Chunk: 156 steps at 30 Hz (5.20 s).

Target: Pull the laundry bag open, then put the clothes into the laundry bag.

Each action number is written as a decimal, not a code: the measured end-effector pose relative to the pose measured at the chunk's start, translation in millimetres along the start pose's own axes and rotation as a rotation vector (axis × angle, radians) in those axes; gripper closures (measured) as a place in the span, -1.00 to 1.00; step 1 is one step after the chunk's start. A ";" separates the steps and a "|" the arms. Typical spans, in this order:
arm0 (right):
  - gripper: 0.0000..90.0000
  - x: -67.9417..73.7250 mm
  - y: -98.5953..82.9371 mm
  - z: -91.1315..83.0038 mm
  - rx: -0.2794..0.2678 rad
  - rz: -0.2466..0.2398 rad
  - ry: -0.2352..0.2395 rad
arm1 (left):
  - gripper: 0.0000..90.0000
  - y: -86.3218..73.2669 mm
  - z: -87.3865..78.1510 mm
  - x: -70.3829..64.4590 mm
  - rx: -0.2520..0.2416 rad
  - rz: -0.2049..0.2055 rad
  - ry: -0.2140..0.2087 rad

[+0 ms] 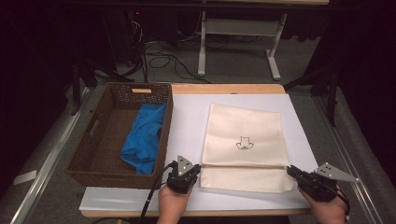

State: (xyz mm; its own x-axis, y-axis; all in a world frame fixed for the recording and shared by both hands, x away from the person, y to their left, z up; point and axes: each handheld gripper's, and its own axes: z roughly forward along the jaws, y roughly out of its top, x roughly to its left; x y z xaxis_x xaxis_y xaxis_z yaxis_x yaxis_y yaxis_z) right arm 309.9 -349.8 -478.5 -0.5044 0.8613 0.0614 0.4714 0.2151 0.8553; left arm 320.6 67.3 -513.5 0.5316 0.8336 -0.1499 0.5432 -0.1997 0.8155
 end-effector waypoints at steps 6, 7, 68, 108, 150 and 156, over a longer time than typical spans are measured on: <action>0.86 -5.9 -8.3 9.6 0.075 0.013 -0.004 | 0.93 1.9 4.4 -2.6 0.002 0.013 -0.008; 0.85 -6.2 -9.6 10.8 0.091 0.016 -0.005 | 0.93 1.8 4.5 -2.6 0.007 0.013 -0.012; -0.67 30.5 3.8 15.0 -0.034 -0.095 0.019 | -0.85 19.3 -23.2 -17.0 -0.125 0.075 0.015; -0.99 21.0 -0.7 10.6 -0.042 -0.055 0.020 | -0.95 62.4 -106.1 18.7 -0.264 0.009 0.097; -0.99 11.3 -3.1 6.5 -0.040 -0.051 0.007 | -0.76 37.0 -155.2 100.7 -0.303 -0.072 0.307; -0.99 9.3 -4.8 6.9 -0.034 -0.038 0.019 | -0.76 56.9 -145.8 101.9 -0.284 -0.056 0.329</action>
State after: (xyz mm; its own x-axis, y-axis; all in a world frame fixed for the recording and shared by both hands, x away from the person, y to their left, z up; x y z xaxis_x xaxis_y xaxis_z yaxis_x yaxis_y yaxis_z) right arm 308.0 -339.7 -485.7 -0.5350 0.8440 0.0383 0.4272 0.2310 0.8742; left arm 310.9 215.9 -400.9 0.2459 0.9680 -0.0493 0.3400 -0.0385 0.9396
